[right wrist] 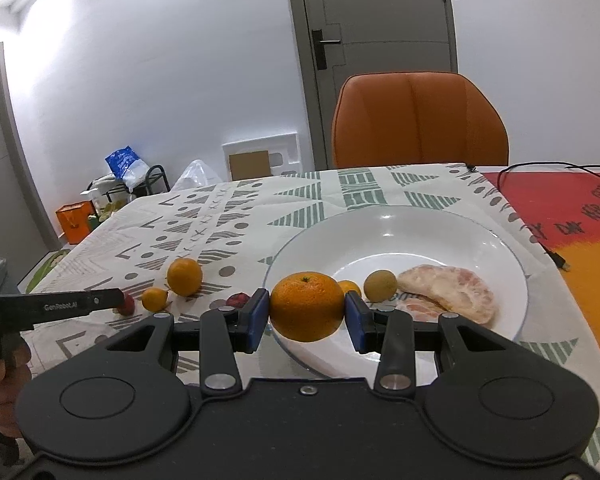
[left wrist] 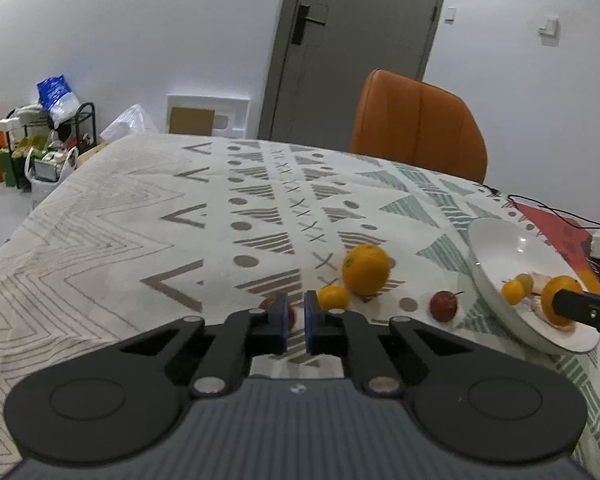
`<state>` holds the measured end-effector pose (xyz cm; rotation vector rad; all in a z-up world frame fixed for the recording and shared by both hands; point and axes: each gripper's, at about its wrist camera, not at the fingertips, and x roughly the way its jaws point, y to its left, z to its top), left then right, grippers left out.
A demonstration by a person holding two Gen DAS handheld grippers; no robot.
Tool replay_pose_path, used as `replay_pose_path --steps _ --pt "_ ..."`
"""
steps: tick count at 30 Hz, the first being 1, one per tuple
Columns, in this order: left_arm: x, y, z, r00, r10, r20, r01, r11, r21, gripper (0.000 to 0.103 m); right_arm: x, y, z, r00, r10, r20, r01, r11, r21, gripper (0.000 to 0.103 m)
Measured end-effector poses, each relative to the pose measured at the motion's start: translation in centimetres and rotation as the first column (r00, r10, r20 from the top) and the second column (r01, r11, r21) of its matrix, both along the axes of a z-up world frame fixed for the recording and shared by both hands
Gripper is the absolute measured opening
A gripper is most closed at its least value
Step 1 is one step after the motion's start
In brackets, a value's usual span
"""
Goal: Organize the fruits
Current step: 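Carry the large orange toward the bowl with the right gripper while the left grasps a red plum, then lower the large orange into the bowl and open the right gripper while the left carries the plum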
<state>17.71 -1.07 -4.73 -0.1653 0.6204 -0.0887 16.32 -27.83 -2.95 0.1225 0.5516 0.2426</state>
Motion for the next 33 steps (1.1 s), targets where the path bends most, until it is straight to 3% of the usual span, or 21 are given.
replay_pose_path --steps 13,18,22,23,31,33 --pt "-0.2 0.1 0.3 1.0 0.016 0.012 -0.016 1.0 0.005 0.005 -0.5 -2.3 -0.1 0.999 -0.047 0.0 0.047 0.999 0.013 0.039" --pt "0.3 0.4 -0.2 0.999 0.034 -0.009 -0.034 0.999 0.025 0.012 -0.3 -2.7 -0.3 0.998 -0.06 -0.007 0.061 0.998 0.011 0.039" --pt "0.4 0.5 -0.7 0.999 0.029 -0.023 -0.028 0.999 0.024 0.042 -0.2 -2.8 -0.5 0.998 -0.065 -0.013 0.065 0.998 0.006 0.039" --pt "0.4 0.4 -0.8 0.999 0.032 -0.018 -0.031 0.999 0.031 0.045 -0.2 -2.8 -0.5 0.998 -0.067 -0.015 0.067 0.998 0.006 0.039" --pt "1.4 0.2 -1.8 0.998 0.047 -0.038 -0.046 0.998 0.04 0.044 -0.2 -3.8 -0.8 0.995 -0.093 -0.024 0.093 0.996 -0.001 0.039" --pt "1.6 0.1 -1.9 0.998 0.059 -0.029 -0.057 0.997 0.054 0.035 -0.3 -4.1 -0.8 0.994 -0.104 -0.026 0.104 0.995 -0.003 0.039"
